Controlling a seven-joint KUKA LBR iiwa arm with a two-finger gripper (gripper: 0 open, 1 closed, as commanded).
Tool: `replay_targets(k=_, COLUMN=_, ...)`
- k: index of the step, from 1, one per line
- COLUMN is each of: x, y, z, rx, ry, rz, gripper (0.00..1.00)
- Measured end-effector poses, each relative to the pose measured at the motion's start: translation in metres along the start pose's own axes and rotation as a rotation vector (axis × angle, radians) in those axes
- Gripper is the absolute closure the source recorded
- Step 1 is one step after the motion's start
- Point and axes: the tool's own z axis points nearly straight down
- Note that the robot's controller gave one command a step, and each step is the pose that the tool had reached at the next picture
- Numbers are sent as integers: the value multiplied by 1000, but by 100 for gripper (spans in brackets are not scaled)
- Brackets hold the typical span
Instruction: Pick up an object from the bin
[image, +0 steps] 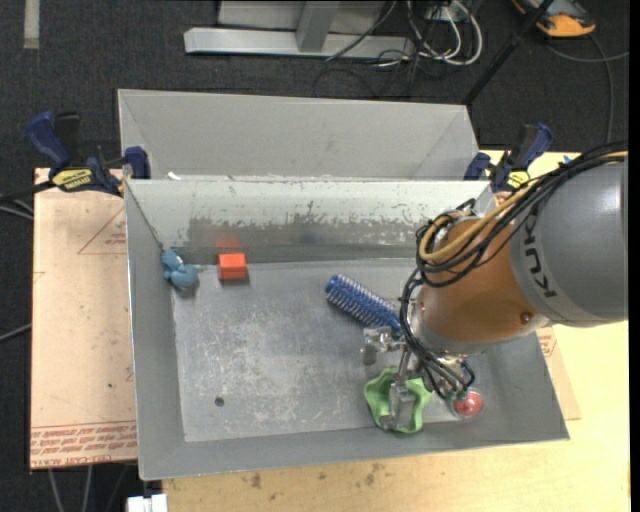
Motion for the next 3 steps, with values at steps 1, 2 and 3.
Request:
replay_targets(k=1, x=8, y=-21, z=18, rx=0, ry=-9, rz=139, gripper=0)
replay_targets(k=2, x=9, y=-21, z=18, rx=0, ry=-5, rz=137, gripper=100)
replay_targets(k=3, x=-15, y=19, z=-83, rx=-1, ry=-13, rz=180, gripper=100)
